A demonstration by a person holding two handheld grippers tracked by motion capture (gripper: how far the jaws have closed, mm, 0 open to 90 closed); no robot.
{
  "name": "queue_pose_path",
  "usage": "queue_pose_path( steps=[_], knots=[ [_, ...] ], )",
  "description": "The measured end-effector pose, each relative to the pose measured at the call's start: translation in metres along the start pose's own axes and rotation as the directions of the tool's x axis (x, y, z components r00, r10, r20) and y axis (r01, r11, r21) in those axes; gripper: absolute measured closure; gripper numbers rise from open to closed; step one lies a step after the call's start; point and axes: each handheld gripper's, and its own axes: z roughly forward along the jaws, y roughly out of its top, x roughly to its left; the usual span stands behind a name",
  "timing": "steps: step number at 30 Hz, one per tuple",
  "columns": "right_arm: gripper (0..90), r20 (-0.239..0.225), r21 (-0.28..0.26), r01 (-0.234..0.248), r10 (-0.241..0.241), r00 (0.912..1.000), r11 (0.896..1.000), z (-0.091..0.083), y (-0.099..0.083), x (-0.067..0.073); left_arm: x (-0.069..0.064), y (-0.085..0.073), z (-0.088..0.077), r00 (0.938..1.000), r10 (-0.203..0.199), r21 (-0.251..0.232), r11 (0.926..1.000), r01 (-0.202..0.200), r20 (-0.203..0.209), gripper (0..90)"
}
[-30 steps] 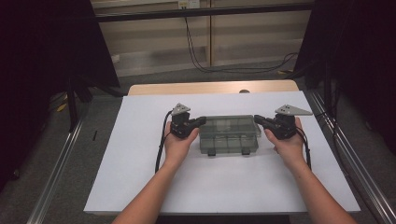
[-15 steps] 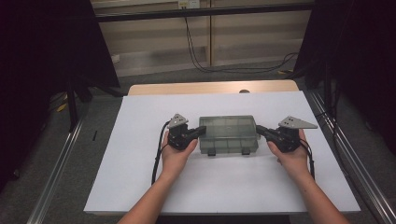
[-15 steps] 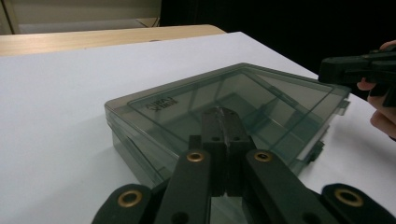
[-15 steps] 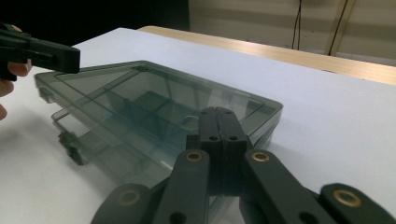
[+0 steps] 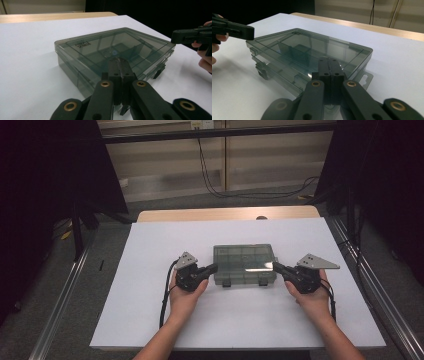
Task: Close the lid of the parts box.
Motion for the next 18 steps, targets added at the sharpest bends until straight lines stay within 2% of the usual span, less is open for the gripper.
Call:
queue_pose_path(
  steps=[3, 9, 10, 11, 13, 16, 18],
  knots=[
    [90.0, 0.008, 0.001, -0.003, 0.003, 1.0000, 1.000, 0.000, -0.003, 0.001, -0.002, -0.004, -0.003, 0.9999, -0.010, -0.011, 0.9999, 0.010, -0.002, 90.0],
    [90.0, 0.013, 0.015, -0.006, 0.006, 0.9999, 1.000, 0.002, -0.010, 0.008, -0.006, -0.011, -0.004, 0.9995, 0.017, 0.010, 0.9998, -0.017, -0.024, 90.0],
    [90.0, 0.015, 0.015, 0.000, 0.000, 0.9999, 1.000, 0.002, -0.011, 0.009, -0.005, -0.013, -0.004, 0.9997, 0.018, 0.004, 0.9998, -0.018, -0.014, 90.0],
    [90.0, 0.017, 0.021, -0.002, 0.001, 0.9999, 1.000, 0.002, -0.012, 0.010, -0.006, -0.015, -0.004, 0.9992, 0.026, 0.012, 0.9996, -0.025, -0.031, 90.0],
    [90.0, 0.018, 0.023, 0.011, -0.012, 0.9998, 1.000, 0.002, -0.014, 0.010, -0.006, -0.018, -0.003, 0.9989, 0.029, 0.020, 0.9994, -0.028, -0.037, 90.0],
    [90.0, 0.021, 0.029, -0.010, 0.010, 0.9997, 1.000, 0.003, -0.018, 0.012, -0.008, -0.020, -0.003, 0.9983, 0.037, 0.022, 0.9991, -0.036, -0.044, 90.0],
    [90.0, 0.021, 0.039, -0.004, 0.004, 0.9998, 0.999, 0.005, -0.022, 0.013, -0.009, -0.021, -0.002, 0.9969, 0.055, 0.031, 0.9981, -0.053, -0.056, 90.0]
  ],
)
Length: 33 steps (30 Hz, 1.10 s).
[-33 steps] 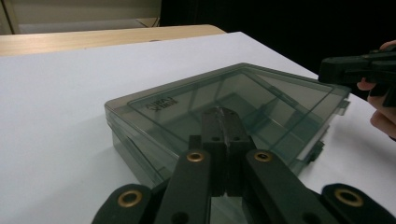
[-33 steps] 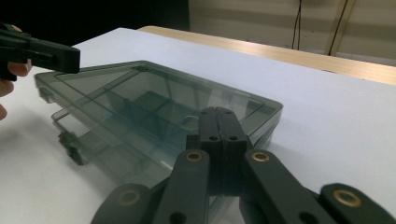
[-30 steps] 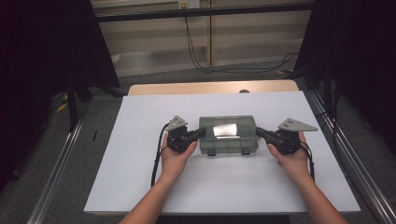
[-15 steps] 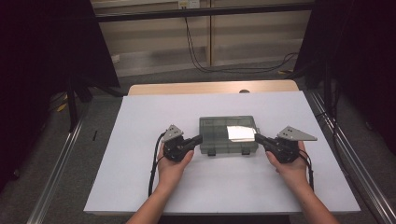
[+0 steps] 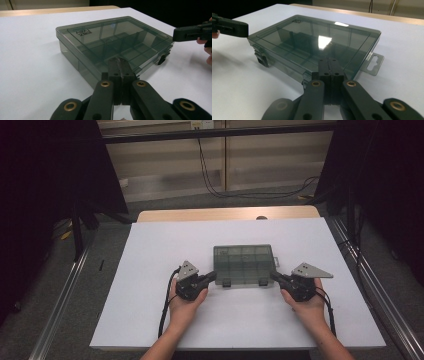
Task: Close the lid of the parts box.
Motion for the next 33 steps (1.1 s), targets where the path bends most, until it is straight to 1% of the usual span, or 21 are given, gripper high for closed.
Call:
queue_pose_path(
  steps=[1, 2, 4, 6, 7, 13, 15, 17, 19, 20, 21, 23, 25, 26, 28, 29, 30, 32, 33],
  knots=[
    [90.0, -0.001, -0.007, 0.006, -0.006, 1.0000, 1.000, 0.000, -0.001, 0.001, 0.000, -0.001, 0.001, 1.0000, 0.009, -0.006, 0.9999, -0.009, -0.001, 90.0],
    [90.0, 0.002, -0.007, 0.012, -0.012, 0.9999, 1.000, 0.000, -0.001, 0.001, -0.002, -0.002, 0.001, 0.9998, 0.016, -0.013, 0.9998, -0.016, -0.011, 90.0],
    [90.0, 0.009, -0.009, 0.011, -0.011, 0.9999, 1.000, 0.000, -0.001, 0.002, -0.003, -0.003, 0.001, 0.9992, 0.033, -0.014, 0.9993, -0.034, -0.024, 90.0],
    [90.0, 0.009, -0.012, 0.008, -0.008, 0.9999, 1.000, 0.000, -0.002, 0.002, -0.003, -0.004, 0.002, 0.9991, 0.036, -0.024, 0.9991, -0.036, -0.022, 90.0],
    [90.0, 0.007, -0.012, 0.004, -0.004, 1.0000, 1.000, 0.000, -0.002, 0.002, -0.003, -0.004, 0.001, 0.9994, 0.027, -0.024, 0.9993, -0.028, -0.020, 90.0],
    [90.0, 0.012, -0.014, 0.004, -0.004, 0.9999, 1.000, -0.001, -0.002, 0.002, -0.002, -0.004, 0.001, 0.9996, 0.024, -0.024, 0.9994, -0.024, -0.013, 90.0],
    [90.0, 0.003, -0.025, -0.011, 0.012, 0.9999, 1.000, -0.003, -0.001, 0.001, -0.002, -0.004, 0.001, 0.9996, 0.021, -0.018, 0.9996, -0.021, -0.018, 90.0],
    [84.6, -0.004, -0.034, -0.020, 0.020, 0.9998, 0.999, -0.005, -0.001, -0.001, -0.001, -0.003, 0.001, 0.9999, 0.014, -0.025, 0.9996, -0.014, -0.005, 90.0],
    [77.7, -0.006, -0.045, -0.030, 0.029, 0.9996, 0.999, -0.006, 0.000, -0.002, -0.002, -0.003, 0.000, 0.9998, 0.014, -0.025, 0.9996, -0.014, -0.013, 90.0],
    [74.6, -0.006, -0.046, -0.034, 0.034, 0.9994, 0.998, -0.006, 0.000, -0.003, -0.002, -0.002, -0.001, 0.9998, 0.014, -0.031, 0.9994, -0.015, -0.011, 90.0],
    [74.0, -0.009, -0.048, -0.040, 0.040, 0.9992, 0.998, -0.007, 0.000, -0.003, -0.001, -0.001, -0.002, 0.9997, 0.022, -0.029, 0.9993, -0.022, -0.012, 88.8],
    [71.9, -0.003, -0.050, -0.033, 0.033, 0.9995, 0.998, -0.008, 0.000, -0.004, 0.000, 0.000, -0.004, 1.0000, -0.001, -0.039, 0.9993, 0.000, -0.009, 84.5],
    [68.1, 0.004, -0.052, -0.029, 0.030, 0.9996, 0.998, -0.011, 0.000, -0.004, 0.002, 0.001, -0.007, 0.9998, -0.017, -0.046, 0.9988, 0.018, 0.007, 81.0],
    [65.0, 0.005, -0.052, -0.027, 0.027, 0.9996, 0.998, -0.012, 0.000, -0.004, 0.003, 0.002, -0.009, 0.9999, -0.015, -0.041, 0.9990, 0.015, 0.008, 79.1],
    [57.6, 0.014, -0.052, -0.015, 0.016, 0.9998, 0.999, -0.014, 0.000, -0.005, 0.001, 0.002, -0.011, 0.9999, -0.012, -0.047, 0.9988, 0.012, 0.006, 70.8],
    [54.6, 0.015, -0.053, -0.017, 0.018, 0.9997, 0.998, -0.016, 0.000, -0.005, 0.001, 0.003, -0.012, 1.0000, -0.003, -0.043, 0.9991, 0.003, 0.007, 66.4],
    [49.7, 0.013, -0.052, -0.021, 0.022, 0.9997, 0.998, -0.017, 0.000, -0.005, -0.001, 0.003, -0.013, 1.0000, 0.008, -0.041, 0.9991, -0.008, 0.005, 63.1],
    [37.1, 0.037, -0.050, -0.003, 0.005, 0.9993, 0.999, -0.019, 0.000, -0.004, -0.002, 0.004, -0.015, 0.9997, 0.024, -0.032, 0.9992, -0.023, 0.010, 54.4],
    [31.8, 0.047, -0.050, 0.006, -0.003, 0.9989, 0.999, -0.020, 0.000, -0.004, 0.000, 0.004, -0.016, 0.9994, 0.026, -0.031, 0.9992, -0.025, 0.023, 49.7]
  ],
)
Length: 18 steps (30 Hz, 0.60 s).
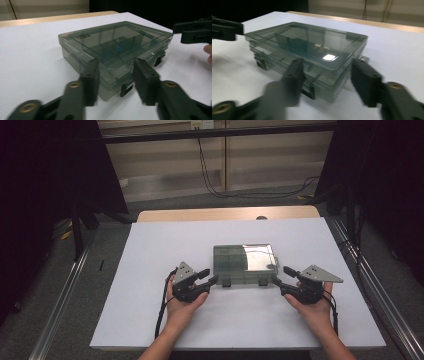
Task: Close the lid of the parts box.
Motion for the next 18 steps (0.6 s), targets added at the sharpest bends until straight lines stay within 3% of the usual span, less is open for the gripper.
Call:
queue_pose_path(
  steps=[4, 7, 10, 14, 18],
  knots=[
    [7.4, 0.022, 0.021, 0.008, -0.009, 0.9997, 1.000, -0.004, -0.001, 0.000, 0.007, -0.002, -0.007, 0.9992, -0.040, 0.006, 0.9992, 0.040, -0.008, 29.7],
    [2.8, 0.019, 0.022, 0.013, -0.014, 0.9997, 1.000, -0.010, -0.003, -0.003, 0.011, -0.004, -0.012, 0.9993, -0.037, 0.016, 0.9992, 0.037, -0.006, 14.4],
    [1.2, 0.014, 0.023, 0.000, 0.000, 0.9999, 1.000, -0.015, -0.005, -0.006, 0.013, -0.005, -0.018, 0.9993, -0.034, 0.013, 0.9994, 0.033, 0.017, 6.6],
    [0.0, 0.023, 0.026, -0.010, 0.010, 0.9997, 1.000, -0.021, -0.007, -0.011, 0.013, -0.006, -0.024, 0.9996, -0.010, 0.013, 0.9999, 0.010, 0.027, 0.3],
    [0.0, 0.030, 0.024, -0.011, 0.010, 0.9995, 1.000, -0.027, -0.009, -0.014, 0.015, -0.006, -0.030, 0.9998, 0.001, 0.026, 0.9997, -0.002, 0.020, 0.0]
  ],
)
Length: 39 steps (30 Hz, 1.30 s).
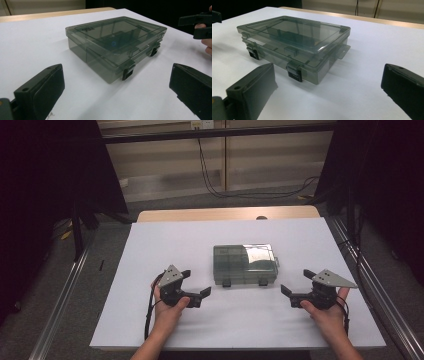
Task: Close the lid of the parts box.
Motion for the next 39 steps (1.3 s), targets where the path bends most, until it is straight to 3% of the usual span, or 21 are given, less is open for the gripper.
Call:
queue_pose_path(
  steps=[5, 6, 10, 25, 39],
  knots=[
    [0.0, 0.022, 0.005, 0.003, -0.003, 0.9998, 1.000, -0.007, -0.004, -0.003, 0.004, -0.003, -0.006, 1.0000, -0.001, -0.006, 1.0000, 0.001, 0.007, 0.0],
    [0.0, 0.026, 0.003, 0.002, -0.002, 0.9997, 1.000, -0.008, -0.005, -0.004, 0.004, -0.003, -0.008, 0.9999, 0.005, 0.004, 1.0000, -0.005, -0.011, 0.0],
    [0.0, 0.040, -0.001, -0.008, 0.008, 0.9992, 1.000, -0.016, -0.007, -0.009, 0.006, -0.005, -0.014, 0.9995, 0.024, 0.006, 0.9997, -0.024, -0.022, 0.0],
    [0.0, 0.113, -0.022, -0.041, 0.044, 0.9927, 0.999, -0.046, -0.017, -0.031, 0.022, -0.016, -0.048, 0.9972, 0.011, 0.000, 0.9999, -0.011, -0.074, 0.0],
    [0.0, 0.133, -0.015, -0.039, 0.041, 0.9903, 0.999, -0.048, -0.018, -0.034, 0.040, -0.028, -0.079, 0.9899, -0.007, -0.010, 0.9999, 0.006, -0.141, 0.0]
  ],
)
